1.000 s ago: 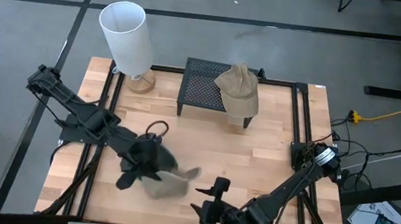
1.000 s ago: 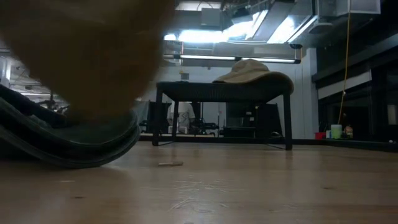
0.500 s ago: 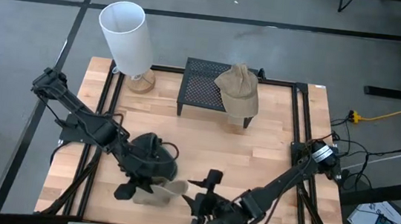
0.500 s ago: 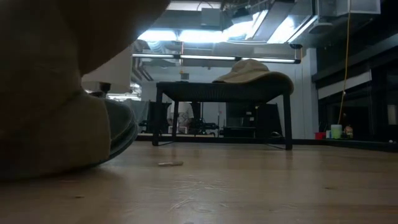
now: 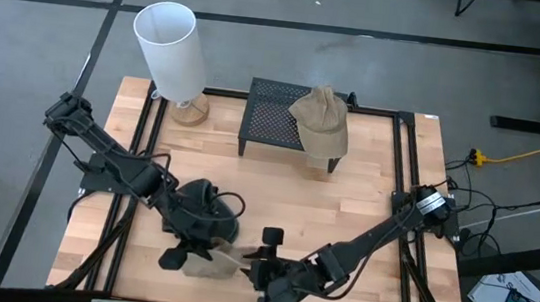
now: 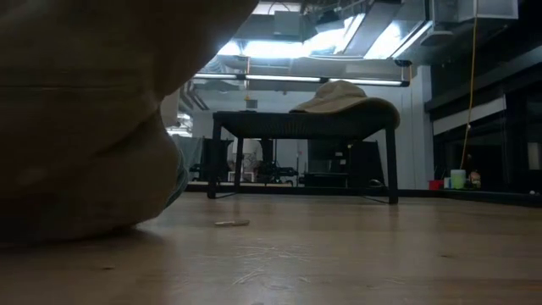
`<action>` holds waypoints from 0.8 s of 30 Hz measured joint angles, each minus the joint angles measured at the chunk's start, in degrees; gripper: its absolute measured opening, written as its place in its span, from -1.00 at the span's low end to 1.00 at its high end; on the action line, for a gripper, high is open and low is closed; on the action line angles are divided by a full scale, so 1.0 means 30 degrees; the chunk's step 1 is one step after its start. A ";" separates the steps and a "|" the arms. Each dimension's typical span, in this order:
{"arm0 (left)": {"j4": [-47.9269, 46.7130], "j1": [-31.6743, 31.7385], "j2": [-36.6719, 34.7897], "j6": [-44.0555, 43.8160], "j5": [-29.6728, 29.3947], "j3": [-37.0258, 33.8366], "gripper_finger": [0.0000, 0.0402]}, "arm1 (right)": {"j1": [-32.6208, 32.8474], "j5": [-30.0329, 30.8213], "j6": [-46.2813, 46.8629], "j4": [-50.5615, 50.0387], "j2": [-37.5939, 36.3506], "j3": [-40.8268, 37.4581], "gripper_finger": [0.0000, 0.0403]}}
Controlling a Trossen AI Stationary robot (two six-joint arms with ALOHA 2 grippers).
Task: Pick & Place hat
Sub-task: Put the brown cap on the shelf
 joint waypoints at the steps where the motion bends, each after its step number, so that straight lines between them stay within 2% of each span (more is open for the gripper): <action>1: 0.0007 0.0086 -0.0014 0.0000 0.0007 0.0000 -0.88 | 0.0000 -0.0142 0.0053 -0.0139 0.0000 0.0000 -0.44; 4: -0.0068 0.0395 -0.0144 0.0020 -0.0210 0.0000 -0.83 | 0.0000 -0.0843 0.0306 -0.0524 -0.0015 0.0000 -0.84; 5: -0.0070 0.0545 -0.0241 0.0026 -0.0303 0.0000 -0.81 | -0.0007 -0.0888 0.0605 -0.0552 -0.0025 0.0000 -0.90; 9: -0.1132 0.1204 -0.0798 0.0029 -0.0359 0.0000 -0.73 | -0.0181 -0.2147 0.2348 -0.1775 -0.0519 0.0029 -0.88; 14: -0.3415 0.1970 -0.2095 0.0234 -0.0895 0.0000 -0.61 | -0.0097 -0.2282 0.5642 -0.6143 -0.1931 -0.0029 -0.93; 17: -0.3899 0.2198 -0.3047 0.0647 -0.1363 0.0000 -0.55 | 0.0029 -0.1223 0.7891 -0.8437 -0.3201 -0.0029 -0.93; 20: -0.3787 0.2070 -0.3798 0.1590 -0.2803 0.0007 -0.51 | 0.0060 0.0386 0.9832 -0.9611 -0.4317 -0.0007 -0.89; 24: -0.3435 0.1017 -0.3765 0.5235 -0.4846 0.0007 -0.50 | 0.0039 0.0980 1.1086 -0.9717 -0.5482 -0.0007 -0.92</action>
